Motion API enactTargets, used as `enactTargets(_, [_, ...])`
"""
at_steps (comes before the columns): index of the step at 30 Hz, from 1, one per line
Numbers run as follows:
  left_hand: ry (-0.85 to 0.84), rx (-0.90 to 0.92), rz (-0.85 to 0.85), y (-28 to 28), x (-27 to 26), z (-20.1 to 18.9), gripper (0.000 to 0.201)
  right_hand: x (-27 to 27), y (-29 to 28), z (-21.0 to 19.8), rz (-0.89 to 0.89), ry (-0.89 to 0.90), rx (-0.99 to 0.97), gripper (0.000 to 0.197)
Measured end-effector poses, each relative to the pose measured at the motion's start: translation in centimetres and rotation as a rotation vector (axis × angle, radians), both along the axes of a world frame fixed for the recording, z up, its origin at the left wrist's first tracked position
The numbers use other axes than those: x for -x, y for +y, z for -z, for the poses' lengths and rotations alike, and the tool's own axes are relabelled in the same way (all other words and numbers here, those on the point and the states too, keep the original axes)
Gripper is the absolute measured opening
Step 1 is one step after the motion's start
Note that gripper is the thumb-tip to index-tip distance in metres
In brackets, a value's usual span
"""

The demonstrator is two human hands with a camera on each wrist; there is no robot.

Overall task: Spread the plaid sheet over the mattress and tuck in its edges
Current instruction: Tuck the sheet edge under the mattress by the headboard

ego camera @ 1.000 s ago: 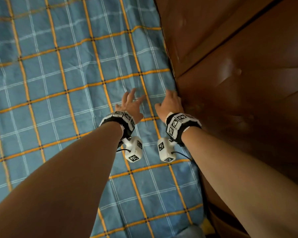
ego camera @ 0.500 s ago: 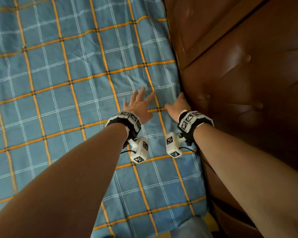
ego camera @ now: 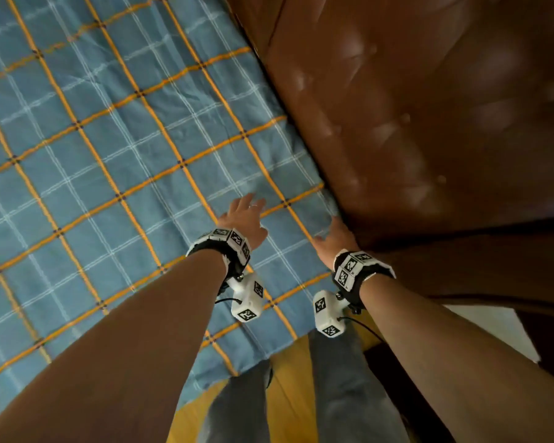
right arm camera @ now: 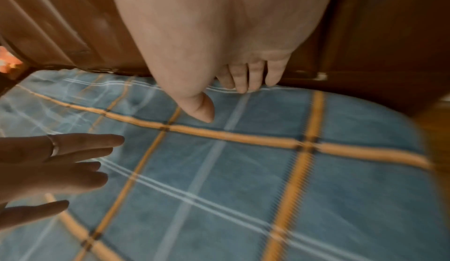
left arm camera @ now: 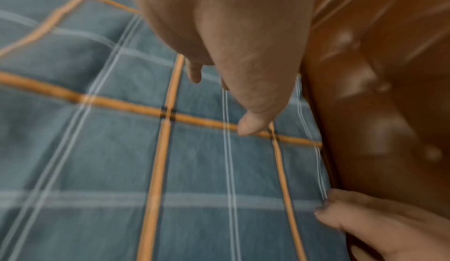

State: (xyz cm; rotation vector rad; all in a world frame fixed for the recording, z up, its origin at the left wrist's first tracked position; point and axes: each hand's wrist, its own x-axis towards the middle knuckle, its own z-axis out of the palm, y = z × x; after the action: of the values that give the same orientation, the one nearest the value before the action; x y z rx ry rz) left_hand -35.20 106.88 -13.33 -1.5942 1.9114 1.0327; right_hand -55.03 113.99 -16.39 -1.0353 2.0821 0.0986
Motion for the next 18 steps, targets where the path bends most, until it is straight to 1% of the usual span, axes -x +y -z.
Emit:
enactTargets(3, [0.009, 0.009, 0.09, 4.3, 2.2, 1.7, 0.076, 0.8, 4.2, 1.6, -0.121, 0.013, 0.027, 0.08])
enactTargets(4, [0.007, 0.005, 0.104, 4.9, 2.5, 2.1, 0.079, 0.7, 4.1, 1.6, -0.115, 0.027, 0.08, 0.081])
enactTargets(7, [-0.054, 0.022, 0.199, 8.4, 4.1, 4.2, 0.093, 0.6, 5.9, 2.6, -0.021, 0.076, 0.197, 0.082])
enactTargets(10, [-0.062, 0.041, 0.249, 9.7, 4.4, 5.2, 0.1, 1.4, 8.4, 2.9, 0.046, 0.025, 0.222, 0.083])
enactTargets(13, [-0.009, 0.025, 0.209, 10.3, 4.2, 4.3, 0.095, 2.9, 10.2, 2.6, 0.11, -0.081, 0.247, 0.08])
enactTargets(15, [0.035, 0.032, 0.139, 11.2, 4.6, 3.2, 0.09, 3.6, 11.4, 1.7, 0.162, -0.138, 0.222, 0.078])
enactTargets(17, [0.047, 0.083, 0.063, 12.5, 5.1, 1.9, 0.082, 4.3, 13.1, 0.9, 0.263, -0.156, 0.173, 0.074])
enactTargets(18, [0.043, 0.109, 0.024, 13.1, 5.3, 1.3, 0.075, 4.7, 14.0, 0.7, 0.326, -0.13, 0.136, 0.071])
